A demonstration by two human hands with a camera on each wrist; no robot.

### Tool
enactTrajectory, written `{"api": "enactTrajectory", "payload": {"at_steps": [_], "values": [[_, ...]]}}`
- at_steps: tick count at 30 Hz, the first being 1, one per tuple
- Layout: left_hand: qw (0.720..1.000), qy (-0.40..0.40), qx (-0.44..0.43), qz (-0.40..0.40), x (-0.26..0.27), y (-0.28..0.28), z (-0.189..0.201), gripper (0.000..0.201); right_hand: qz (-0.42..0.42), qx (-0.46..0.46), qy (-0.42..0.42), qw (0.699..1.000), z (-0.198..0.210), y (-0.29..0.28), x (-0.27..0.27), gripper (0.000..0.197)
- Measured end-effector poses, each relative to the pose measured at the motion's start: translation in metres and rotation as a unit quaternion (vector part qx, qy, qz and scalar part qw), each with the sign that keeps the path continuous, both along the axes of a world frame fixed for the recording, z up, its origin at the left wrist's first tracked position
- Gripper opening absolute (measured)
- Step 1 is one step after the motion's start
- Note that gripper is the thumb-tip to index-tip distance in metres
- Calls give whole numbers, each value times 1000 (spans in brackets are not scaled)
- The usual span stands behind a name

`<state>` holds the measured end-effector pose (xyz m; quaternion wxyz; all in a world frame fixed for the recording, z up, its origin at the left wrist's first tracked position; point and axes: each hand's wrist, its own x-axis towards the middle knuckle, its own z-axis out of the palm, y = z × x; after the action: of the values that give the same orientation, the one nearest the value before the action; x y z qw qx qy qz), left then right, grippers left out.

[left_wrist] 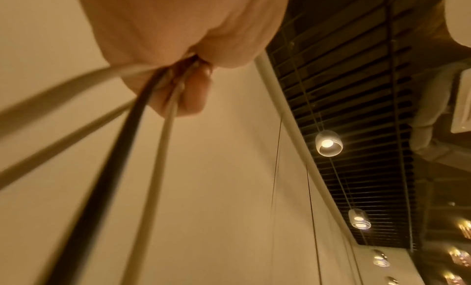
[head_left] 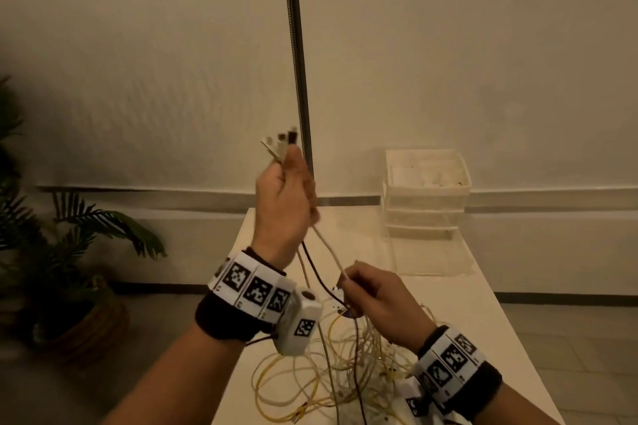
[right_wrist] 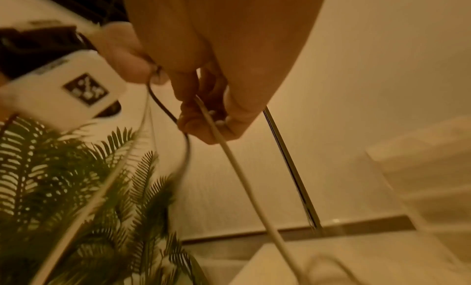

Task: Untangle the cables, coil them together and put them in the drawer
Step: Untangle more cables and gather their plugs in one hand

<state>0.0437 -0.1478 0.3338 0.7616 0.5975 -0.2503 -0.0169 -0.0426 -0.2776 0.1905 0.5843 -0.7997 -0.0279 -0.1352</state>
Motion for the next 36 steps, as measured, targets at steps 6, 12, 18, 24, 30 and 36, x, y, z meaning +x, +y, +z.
{"api": "enactTrajectory", "payload": {"at_steps": [6, 12, 18, 24, 30, 36], "values": [[998, -58, 6, 30, 9, 27, 23, 43, 8, -79, 80, 994, -48, -13, -9, 31], [881, -276, 382, -50, -7, 20, -28, 29, -57, 60, 47, 995, -23, -26, -5, 29], [887, -221, 402, -48, -21, -1, -69, 19, 2, 222, 35, 974, 26, -38, -2, 22], [933, -208, 294, -21, -29, -11, -62, 11, 30, 177, 4, 984, 44, -33, -9, 30], [920, -265, 288, 9, -23, -14, -57, 18, 3, 129, -56, 990, 56, -34, -13, 23], [951, -273, 118, 91, -23, -8, -2, 22, 39, 77, 20, 996, 25, -23, -15, 29]]}}
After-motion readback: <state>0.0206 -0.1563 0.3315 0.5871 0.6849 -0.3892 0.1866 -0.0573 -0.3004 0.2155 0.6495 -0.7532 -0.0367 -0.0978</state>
